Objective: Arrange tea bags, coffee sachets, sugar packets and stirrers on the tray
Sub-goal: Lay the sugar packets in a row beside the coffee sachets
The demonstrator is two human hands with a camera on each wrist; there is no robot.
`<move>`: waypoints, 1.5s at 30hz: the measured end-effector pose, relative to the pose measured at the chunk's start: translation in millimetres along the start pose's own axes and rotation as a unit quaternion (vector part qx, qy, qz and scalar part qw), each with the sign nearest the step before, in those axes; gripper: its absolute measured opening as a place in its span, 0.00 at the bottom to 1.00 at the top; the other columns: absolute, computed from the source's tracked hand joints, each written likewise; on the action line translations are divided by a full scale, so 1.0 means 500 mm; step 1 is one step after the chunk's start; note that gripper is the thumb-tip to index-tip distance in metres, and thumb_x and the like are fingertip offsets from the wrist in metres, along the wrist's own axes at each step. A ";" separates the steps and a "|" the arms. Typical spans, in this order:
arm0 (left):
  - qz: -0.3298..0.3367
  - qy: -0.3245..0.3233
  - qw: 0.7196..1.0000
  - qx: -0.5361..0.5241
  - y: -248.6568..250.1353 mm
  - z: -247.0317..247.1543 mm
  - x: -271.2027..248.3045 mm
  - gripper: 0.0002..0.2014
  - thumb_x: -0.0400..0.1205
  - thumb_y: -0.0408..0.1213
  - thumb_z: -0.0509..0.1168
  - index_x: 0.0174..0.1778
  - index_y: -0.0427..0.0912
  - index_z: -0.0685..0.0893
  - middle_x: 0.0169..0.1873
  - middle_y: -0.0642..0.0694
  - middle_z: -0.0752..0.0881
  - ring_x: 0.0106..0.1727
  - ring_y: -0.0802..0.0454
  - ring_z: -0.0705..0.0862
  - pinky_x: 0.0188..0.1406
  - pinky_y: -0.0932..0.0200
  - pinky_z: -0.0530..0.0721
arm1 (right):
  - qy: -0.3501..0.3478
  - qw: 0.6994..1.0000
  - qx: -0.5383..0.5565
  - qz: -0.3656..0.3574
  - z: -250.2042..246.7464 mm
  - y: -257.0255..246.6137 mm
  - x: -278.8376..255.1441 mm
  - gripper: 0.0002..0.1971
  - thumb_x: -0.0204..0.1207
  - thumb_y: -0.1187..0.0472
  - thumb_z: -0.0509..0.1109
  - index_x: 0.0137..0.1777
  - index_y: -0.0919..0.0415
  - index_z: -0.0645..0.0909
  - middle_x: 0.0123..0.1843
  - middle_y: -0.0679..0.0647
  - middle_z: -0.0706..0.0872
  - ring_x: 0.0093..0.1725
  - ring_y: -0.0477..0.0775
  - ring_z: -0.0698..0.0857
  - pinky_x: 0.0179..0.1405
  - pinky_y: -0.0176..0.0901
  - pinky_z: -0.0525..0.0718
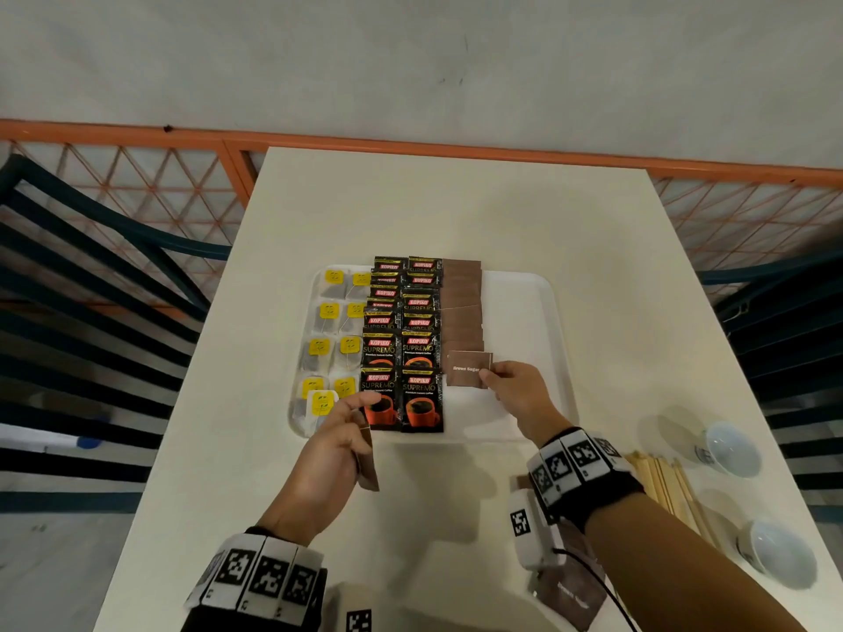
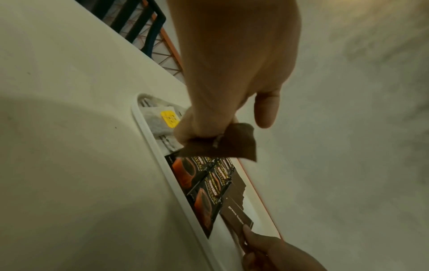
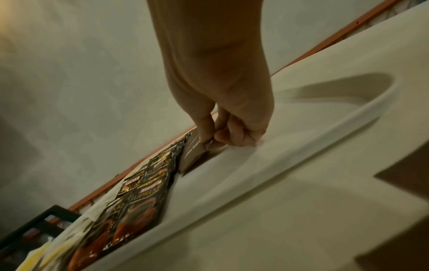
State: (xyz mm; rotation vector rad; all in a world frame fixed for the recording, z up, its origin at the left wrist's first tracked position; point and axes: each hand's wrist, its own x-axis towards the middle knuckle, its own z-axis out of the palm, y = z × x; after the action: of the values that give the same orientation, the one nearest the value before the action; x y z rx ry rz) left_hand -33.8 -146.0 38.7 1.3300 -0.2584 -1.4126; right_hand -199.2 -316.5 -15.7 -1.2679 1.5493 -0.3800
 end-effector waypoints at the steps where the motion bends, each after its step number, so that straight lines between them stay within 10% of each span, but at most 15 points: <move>1: 0.005 0.000 1.000 0.018 0.000 0.000 0.000 0.26 0.61 0.21 0.54 0.55 0.41 0.79 0.26 0.46 0.71 0.20 0.51 0.73 0.17 0.59 0.74 | 0.009 1.000 -0.010 -0.004 0.006 0.000 0.002 0.05 0.76 0.62 0.69 0.49 0.62 0.84 0.40 0.52 0.82 0.37 0.48 0.77 0.43 0.40 0.73; 7: 0.019 -0.006 0.993 0.117 -0.011 -0.003 -0.001 0.28 0.73 0.12 0.52 0.57 0.45 0.81 0.38 0.42 0.77 0.40 0.49 0.75 0.42 0.56 0.77 | 0.068 0.996 -0.056 -0.035 0.026 -0.004 -0.001 0.06 0.74 0.60 0.72 0.46 0.60 0.78 0.43 0.54 0.83 0.43 0.53 0.80 0.34 0.36 0.73; 12: 0.025 0.002 0.996 0.088 0.003 0.002 0.011 0.22 0.76 0.14 0.58 0.58 0.44 0.81 0.50 0.41 0.83 0.50 0.50 0.82 0.44 0.64 0.84 | 0.075 0.991 -0.082 -0.068 0.022 -0.018 -0.044 0.10 0.78 0.56 0.67 0.54 0.62 0.77 0.43 0.52 0.81 0.42 0.50 0.79 0.38 0.37 0.73; 20: 0.052 -0.002 0.998 0.021 0.011 0.026 0.034 0.18 0.75 0.17 0.63 0.56 0.41 0.81 0.45 0.42 0.87 0.48 0.49 0.86 0.50 0.58 0.87 | -0.206 0.972 0.016 -0.113 0.040 -0.045 -0.187 0.06 0.78 0.55 0.67 0.51 0.55 0.80 0.39 0.48 0.85 0.36 0.44 0.81 0.31 0.32 0.76; 36: 0.022 -0.034 0.990 0.138 -0.030 0.005 0.036 0.12 0.82 0.25 0.59 0.50 0.46 0.83 0.47 0.44 0.86 0.45 0.54 0.84 0.44 0.67 0.82 | 0.029 0.997 0.070 -0.030 0.011 0.012 -0.063 0.04 0.77 0.65 0.69 0.50 0.62 0.83 0.39 0.51 0.85 0.36 0.44 0.80 0.31 0.27 0.76; 42: 0.003 -0.058 0.978 0.199 -0.052 0.005 0.018 0.10 0.82 0.28 0.61 0.52 0.47 0.83 0.48 0.45 0.86 0.46 0.54 0.84 0.46 0.66 0.81 | 0.083 0.996 -0.035 -0.019 0.028 0.029 -0.024 0.11 0.72 0.58 0.75 0.51 0.62 0.83 0.46 0.54 0.87 0.47 0.53 0.84 0.52 0.44 0.82; 45: 0.005 -0.056 0.970 0.236 -0.062 0.019 0.009 0.11 0.81 0.28 0.62 0.52 0.48 0.83 0.47 0.46 0.86 0.45 0.54 0.84 0.45 0.67 0.80 | 0.087 0.993 -0.070 -0.037 0.018 0.020 -0.035 0.13 0.72 0.56 0.75 0.53 0.62 0.81 0.43 0.50 0.83 0.44 0.49 0.81 0.38 0.31 0.76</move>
State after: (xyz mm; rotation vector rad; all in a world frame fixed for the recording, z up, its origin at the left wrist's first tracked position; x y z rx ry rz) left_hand -57.1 -143.5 15.7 1.6266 -0.7101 -1.4734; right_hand -198.7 -294.6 -18.1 -1.4348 1.7036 -0.4458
